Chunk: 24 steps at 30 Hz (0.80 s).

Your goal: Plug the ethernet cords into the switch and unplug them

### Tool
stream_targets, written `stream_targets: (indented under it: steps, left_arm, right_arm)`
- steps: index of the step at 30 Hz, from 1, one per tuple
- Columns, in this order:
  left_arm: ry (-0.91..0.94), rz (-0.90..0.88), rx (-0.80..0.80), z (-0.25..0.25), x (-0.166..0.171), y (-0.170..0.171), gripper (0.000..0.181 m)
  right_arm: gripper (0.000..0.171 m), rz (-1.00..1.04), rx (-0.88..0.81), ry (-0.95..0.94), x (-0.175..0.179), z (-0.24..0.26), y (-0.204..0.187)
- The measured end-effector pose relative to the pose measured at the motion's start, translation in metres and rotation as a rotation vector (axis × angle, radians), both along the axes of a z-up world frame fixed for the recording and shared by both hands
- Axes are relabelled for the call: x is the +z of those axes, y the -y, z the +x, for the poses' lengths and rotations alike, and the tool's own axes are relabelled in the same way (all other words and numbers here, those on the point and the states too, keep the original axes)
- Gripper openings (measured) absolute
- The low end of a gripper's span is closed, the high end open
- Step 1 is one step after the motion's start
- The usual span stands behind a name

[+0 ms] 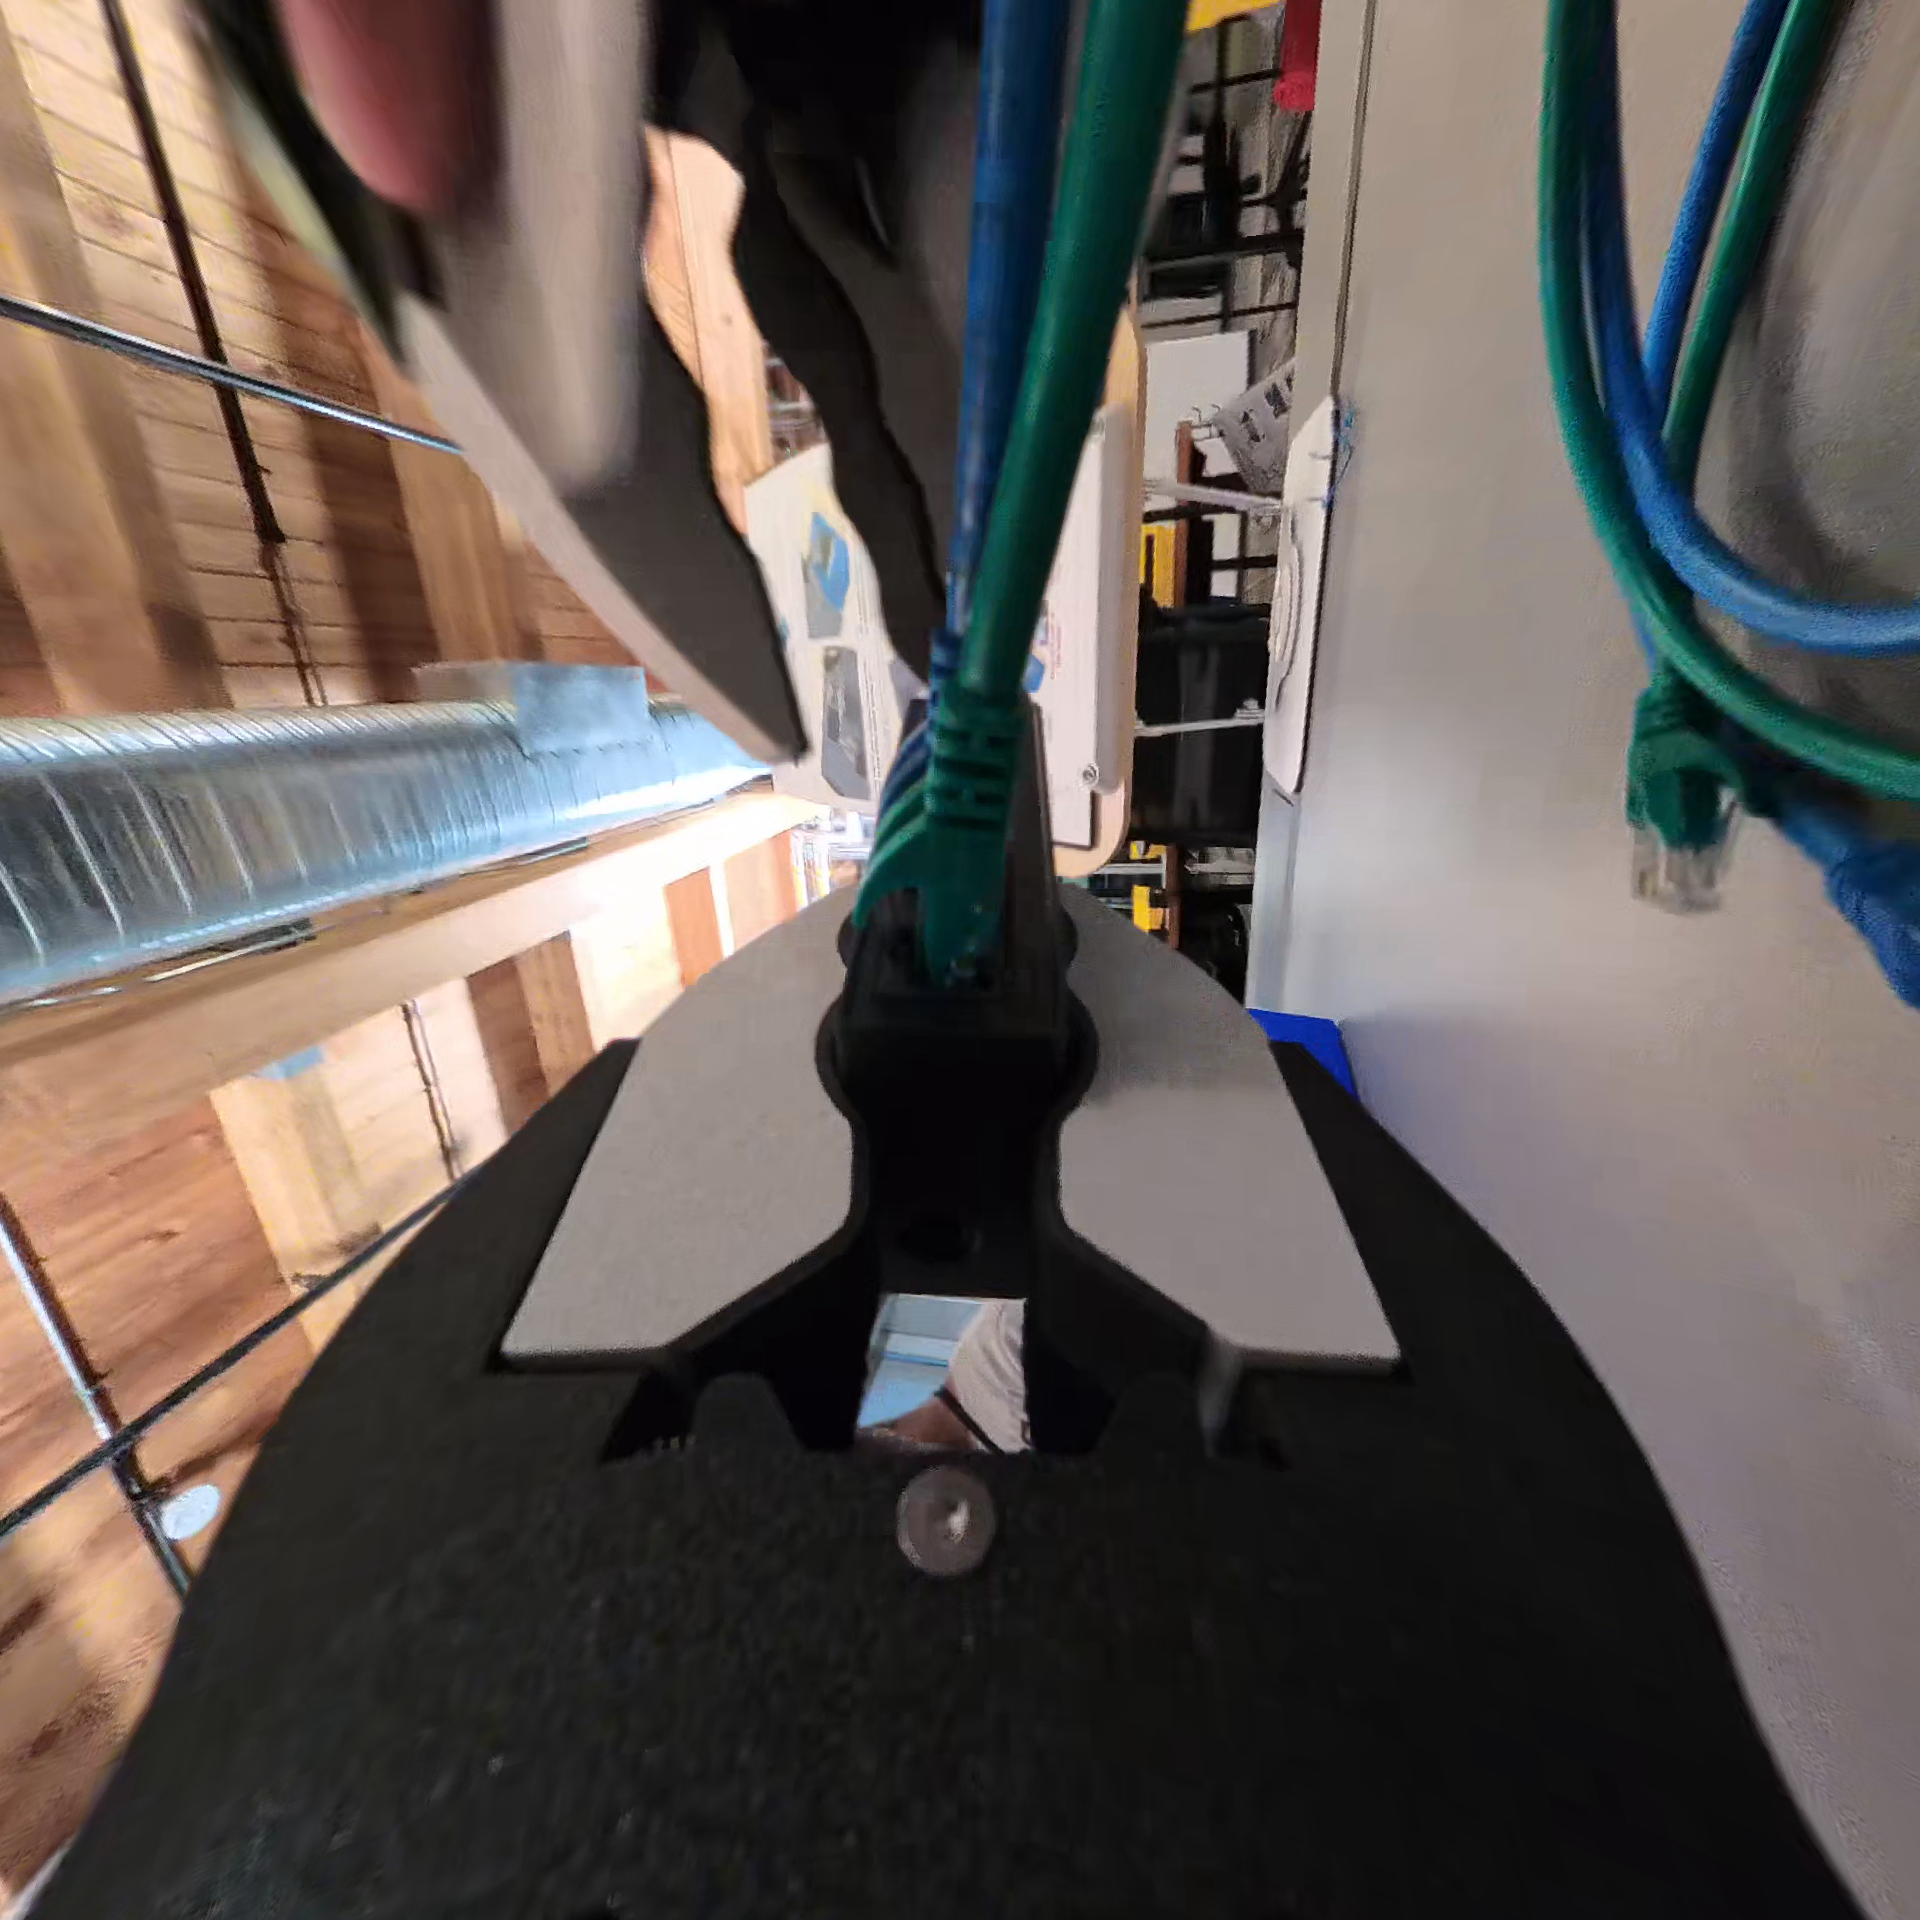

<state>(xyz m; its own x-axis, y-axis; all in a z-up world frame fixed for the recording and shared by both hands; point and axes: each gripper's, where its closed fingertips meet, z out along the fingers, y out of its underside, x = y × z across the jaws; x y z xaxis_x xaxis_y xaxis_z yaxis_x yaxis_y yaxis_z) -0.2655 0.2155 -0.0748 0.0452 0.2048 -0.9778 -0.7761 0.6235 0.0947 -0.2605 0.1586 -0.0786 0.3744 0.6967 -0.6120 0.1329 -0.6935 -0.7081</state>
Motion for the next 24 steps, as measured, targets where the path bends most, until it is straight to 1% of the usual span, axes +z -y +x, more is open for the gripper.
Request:
stream_targets:
  steps: [2,5,8,11,14,17,24]
  left_arm:
    - [-0.008,0.01,-0.001,0.002,-0.001,-0.002,0.03]
    - [-0.013,0.029,0.012,0.002,0.0,-0.009,0.03]
    - [-0.025,0.057,0.0,0.01,0.002,-0.014,0.03]
    - [-0.029,0.071,-0.017,0.02,0.003,-0.02,0.03]
    - [-0.024,0.082,-0.028,0.029,0.006,-0.027,0.03]
    - [-0.022,0.076,-0.043,0.036,0.006,-0.035,0.03]
    - [-0.016,0.04,-0.067,0.055,-0.001,-0.065,0.029]
  right_arm:
    - [0.027,-0.132,0.007,-0.054,-0.006,0.003,-0.009]
    - [0.027,-0.322,0.077,-0.137,-0.009,0.002,-0.003]
    - [0.025,-0.421,0.07,-0.241,-0.005,0.002,-0.009]
    - [0.02,-0.451,0.058,-0.247,-0.007,0.005,-0.018]
    - [0.016,-0.487,0.033,-0.296,-0.005,0.011,-0.031]
    - [0.015,-0.493,0.025,-0.326,-0.005,0.018,-0.04]
    - [0.016,-0.481,0.003,-0.311,-0.01,0.035,-0.068]
